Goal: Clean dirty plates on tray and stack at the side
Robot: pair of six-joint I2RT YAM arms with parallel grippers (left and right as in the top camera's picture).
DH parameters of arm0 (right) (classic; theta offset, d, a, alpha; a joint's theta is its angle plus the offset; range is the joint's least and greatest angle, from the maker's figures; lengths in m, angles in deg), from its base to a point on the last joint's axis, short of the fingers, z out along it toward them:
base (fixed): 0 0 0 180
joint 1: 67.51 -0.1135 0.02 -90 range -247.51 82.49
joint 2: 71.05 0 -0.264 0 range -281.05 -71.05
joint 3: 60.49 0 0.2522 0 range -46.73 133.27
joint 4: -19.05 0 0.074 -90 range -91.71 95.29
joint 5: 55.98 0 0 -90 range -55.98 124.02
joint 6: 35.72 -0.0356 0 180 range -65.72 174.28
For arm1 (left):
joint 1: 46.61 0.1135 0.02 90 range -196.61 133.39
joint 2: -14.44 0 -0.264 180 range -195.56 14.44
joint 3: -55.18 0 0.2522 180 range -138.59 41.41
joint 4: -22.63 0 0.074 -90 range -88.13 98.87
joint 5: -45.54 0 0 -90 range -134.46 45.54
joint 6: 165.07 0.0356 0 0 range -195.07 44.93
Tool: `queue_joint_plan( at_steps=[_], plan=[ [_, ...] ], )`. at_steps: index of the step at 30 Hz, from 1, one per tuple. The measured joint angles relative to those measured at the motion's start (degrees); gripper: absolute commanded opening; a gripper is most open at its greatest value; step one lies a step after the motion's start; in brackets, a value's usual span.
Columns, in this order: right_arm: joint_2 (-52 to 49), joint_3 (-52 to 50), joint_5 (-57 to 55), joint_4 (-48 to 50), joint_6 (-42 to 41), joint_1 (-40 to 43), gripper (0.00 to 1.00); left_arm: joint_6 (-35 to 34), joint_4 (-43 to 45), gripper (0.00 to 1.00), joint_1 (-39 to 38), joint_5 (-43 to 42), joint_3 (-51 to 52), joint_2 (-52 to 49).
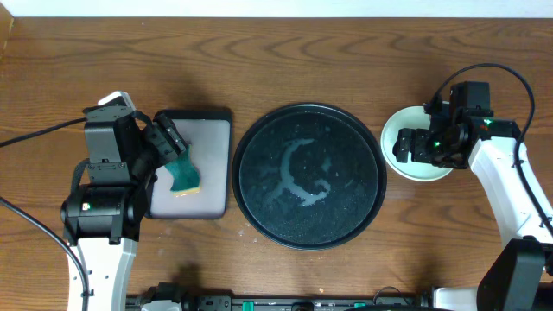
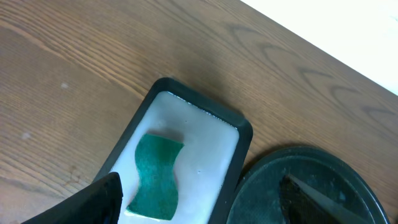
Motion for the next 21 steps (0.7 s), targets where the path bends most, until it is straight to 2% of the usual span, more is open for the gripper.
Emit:
queue_joint_plan(
  at_steps=[5,8,13,21],
  plan=[
    [0.5,-0.1,0.0,0.0,0.0,0.0,0.99,0.0,0.0,0.80,0.0,0.0,0.0,0.0],
    [4.2,-0.7,-0.2,-0.1,0.0,0.0,0.99,0.0,0.0,0.80,0.0,0.0,0.0,0.0],
    [19.5,-1.0,-0.6,0.3,0.1,0.0,0.99,0.0,0.0,0.80,0.0,0.0,0.0,0.0],
    [48.2,-0.8,-2.6,8.8,0.9,-1.1,0.99,0.0,0.0,0.80,0.0,0.0,0.0,0.0]
  ],
)
